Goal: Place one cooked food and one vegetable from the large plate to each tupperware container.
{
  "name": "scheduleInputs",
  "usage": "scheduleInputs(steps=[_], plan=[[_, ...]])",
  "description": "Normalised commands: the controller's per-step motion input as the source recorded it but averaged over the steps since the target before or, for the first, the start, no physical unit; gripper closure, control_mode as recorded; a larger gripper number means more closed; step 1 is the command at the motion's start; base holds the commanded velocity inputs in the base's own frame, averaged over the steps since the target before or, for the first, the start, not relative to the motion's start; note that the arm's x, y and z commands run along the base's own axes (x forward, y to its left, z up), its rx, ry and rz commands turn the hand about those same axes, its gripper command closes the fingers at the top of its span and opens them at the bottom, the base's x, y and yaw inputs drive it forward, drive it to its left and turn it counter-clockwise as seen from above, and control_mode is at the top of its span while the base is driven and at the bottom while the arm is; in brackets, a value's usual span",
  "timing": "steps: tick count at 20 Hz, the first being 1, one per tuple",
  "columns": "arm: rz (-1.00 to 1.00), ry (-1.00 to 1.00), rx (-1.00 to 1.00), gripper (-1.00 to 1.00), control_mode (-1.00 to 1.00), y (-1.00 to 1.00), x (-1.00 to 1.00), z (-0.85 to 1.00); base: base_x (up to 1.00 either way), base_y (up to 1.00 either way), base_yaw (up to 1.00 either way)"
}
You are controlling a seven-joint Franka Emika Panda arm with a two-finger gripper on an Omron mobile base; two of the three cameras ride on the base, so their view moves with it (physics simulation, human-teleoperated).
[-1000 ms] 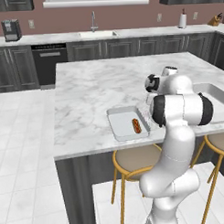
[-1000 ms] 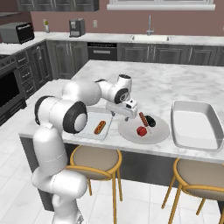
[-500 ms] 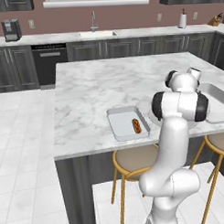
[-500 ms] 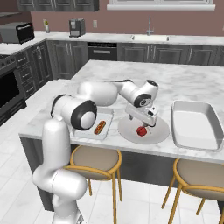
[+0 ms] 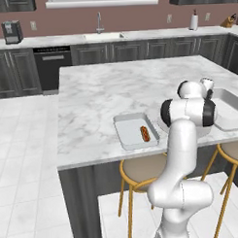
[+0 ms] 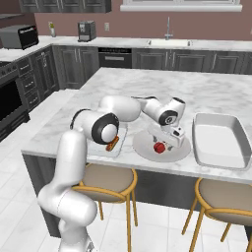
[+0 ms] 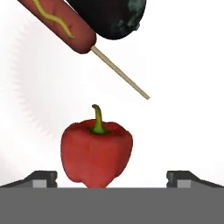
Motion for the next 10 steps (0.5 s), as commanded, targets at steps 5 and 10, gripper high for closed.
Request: scheduleInputs(steps=[5,10], plan=[[0.0,0.01,-0.03,-1.0,-1.0,-0.03,0.36,-0.2,0.0,0.0,0.0],[-0.01,0.04,0.0,-1.0,-1.0,0.01,-0.04,-0.05,0.0,0.0,0.0]])
